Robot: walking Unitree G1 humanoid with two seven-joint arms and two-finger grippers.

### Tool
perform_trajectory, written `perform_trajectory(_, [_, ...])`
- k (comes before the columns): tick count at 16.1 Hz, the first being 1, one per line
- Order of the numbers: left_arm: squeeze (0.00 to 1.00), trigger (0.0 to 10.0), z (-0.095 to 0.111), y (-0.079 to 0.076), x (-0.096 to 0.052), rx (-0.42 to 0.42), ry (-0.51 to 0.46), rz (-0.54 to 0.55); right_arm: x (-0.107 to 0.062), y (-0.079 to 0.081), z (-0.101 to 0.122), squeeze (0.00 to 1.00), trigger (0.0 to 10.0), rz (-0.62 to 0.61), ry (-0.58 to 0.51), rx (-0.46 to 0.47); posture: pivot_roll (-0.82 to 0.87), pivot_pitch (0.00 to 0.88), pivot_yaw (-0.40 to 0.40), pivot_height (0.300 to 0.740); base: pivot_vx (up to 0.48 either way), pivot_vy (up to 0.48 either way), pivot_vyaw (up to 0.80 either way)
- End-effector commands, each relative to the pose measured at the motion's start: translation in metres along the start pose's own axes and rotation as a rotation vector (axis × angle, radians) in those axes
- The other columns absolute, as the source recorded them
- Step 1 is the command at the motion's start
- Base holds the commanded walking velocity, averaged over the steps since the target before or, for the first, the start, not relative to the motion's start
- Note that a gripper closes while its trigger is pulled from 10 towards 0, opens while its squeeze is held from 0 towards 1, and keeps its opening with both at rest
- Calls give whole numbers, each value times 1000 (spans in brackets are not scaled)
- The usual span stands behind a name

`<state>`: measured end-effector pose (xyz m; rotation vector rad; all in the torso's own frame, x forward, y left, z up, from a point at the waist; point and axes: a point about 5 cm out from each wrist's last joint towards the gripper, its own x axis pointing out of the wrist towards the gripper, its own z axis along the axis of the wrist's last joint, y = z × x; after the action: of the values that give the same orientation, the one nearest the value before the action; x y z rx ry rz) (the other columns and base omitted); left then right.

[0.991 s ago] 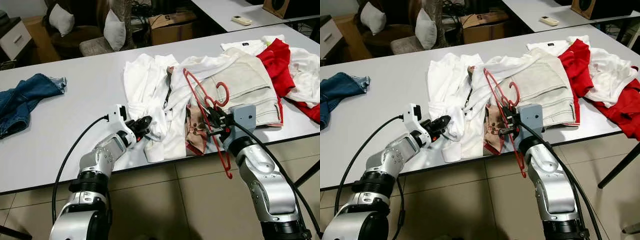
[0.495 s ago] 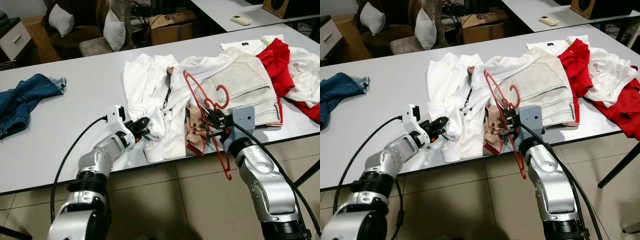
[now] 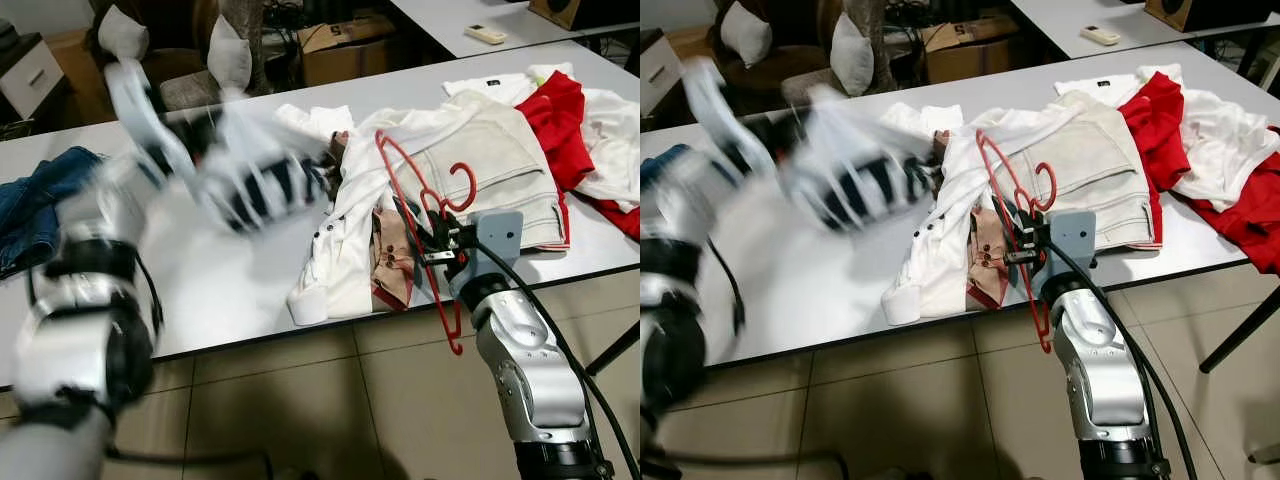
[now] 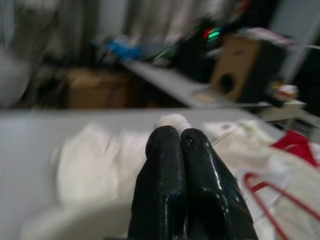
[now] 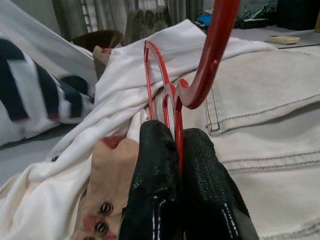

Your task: Hang hanger

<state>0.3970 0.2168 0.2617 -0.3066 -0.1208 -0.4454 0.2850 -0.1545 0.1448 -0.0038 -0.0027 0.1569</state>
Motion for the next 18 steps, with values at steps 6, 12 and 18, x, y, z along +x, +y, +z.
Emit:
perform_trajectory(6, [0,0,-4,-42,4,372,151,-420,1,-5,10,0,10000,-51,-77,30,-106,0,177,740,0,0,0])
perform_trajectory(12, [0,0,-87,-26,-48,582,524,-377,-6,-7,9,0,10000,-63,-77,17,-109,0,181,740,0,0,0])
perform_trajectory(18, [1000,10000,-103,-51,-107,524,621,-694,0,1,3,0,10000,-5,-46,20,-43,0,124,740,0,0,0])
